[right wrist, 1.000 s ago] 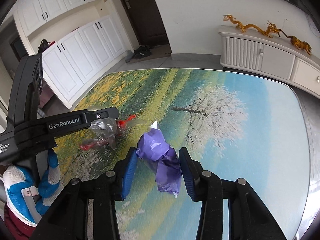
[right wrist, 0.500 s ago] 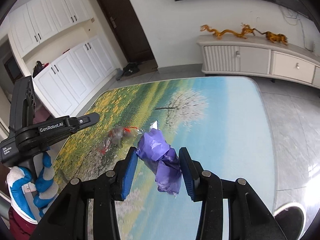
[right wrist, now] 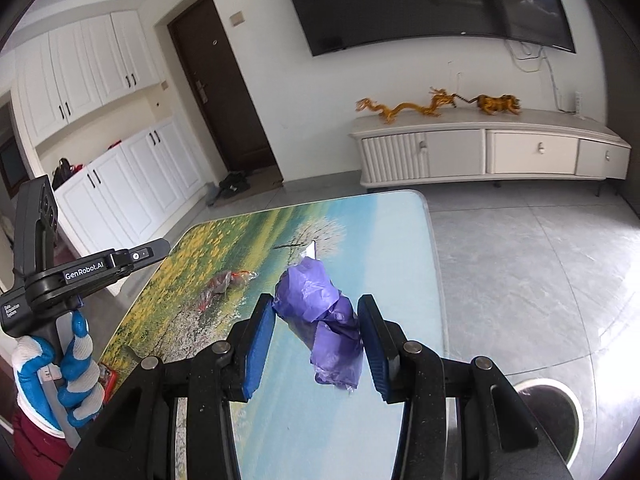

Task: Collect trash
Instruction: 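Carry the purple bag with the right tool over the trash bin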

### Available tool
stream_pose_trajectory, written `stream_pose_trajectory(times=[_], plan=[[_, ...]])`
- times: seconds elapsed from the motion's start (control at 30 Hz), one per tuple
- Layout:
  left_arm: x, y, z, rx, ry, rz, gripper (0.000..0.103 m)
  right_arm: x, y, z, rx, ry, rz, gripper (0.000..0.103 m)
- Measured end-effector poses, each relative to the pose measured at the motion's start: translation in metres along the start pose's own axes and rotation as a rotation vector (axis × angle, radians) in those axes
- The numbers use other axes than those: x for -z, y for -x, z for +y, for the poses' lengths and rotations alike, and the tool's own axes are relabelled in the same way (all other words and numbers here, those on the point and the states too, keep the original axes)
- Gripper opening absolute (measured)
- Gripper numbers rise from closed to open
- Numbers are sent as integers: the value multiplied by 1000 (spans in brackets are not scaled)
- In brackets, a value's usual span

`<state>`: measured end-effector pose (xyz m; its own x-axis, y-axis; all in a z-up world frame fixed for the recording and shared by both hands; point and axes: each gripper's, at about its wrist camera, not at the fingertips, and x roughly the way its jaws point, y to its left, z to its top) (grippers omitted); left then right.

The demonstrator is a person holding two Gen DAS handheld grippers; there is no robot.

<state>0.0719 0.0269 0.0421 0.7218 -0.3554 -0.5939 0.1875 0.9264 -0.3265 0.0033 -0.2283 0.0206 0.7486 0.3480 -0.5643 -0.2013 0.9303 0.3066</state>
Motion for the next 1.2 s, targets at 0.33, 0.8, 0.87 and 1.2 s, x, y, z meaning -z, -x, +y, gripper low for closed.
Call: stream_pose_trajectory(times=[0.33,0.8,0.87,1.2], plan=[[16,11,-50,58,-99,6,6,17,44,-32,48,-87,-56,40],[38,-3,-108,170,-217,66,6,34,67,-85,150,-207,-69,40],[43,-11,-117,184,-235,86,6,38,68,-97,167,-235,-66,40],[76,-57,-173,236,-360,206,6,70,73,-161,265,-370,-25,40]])
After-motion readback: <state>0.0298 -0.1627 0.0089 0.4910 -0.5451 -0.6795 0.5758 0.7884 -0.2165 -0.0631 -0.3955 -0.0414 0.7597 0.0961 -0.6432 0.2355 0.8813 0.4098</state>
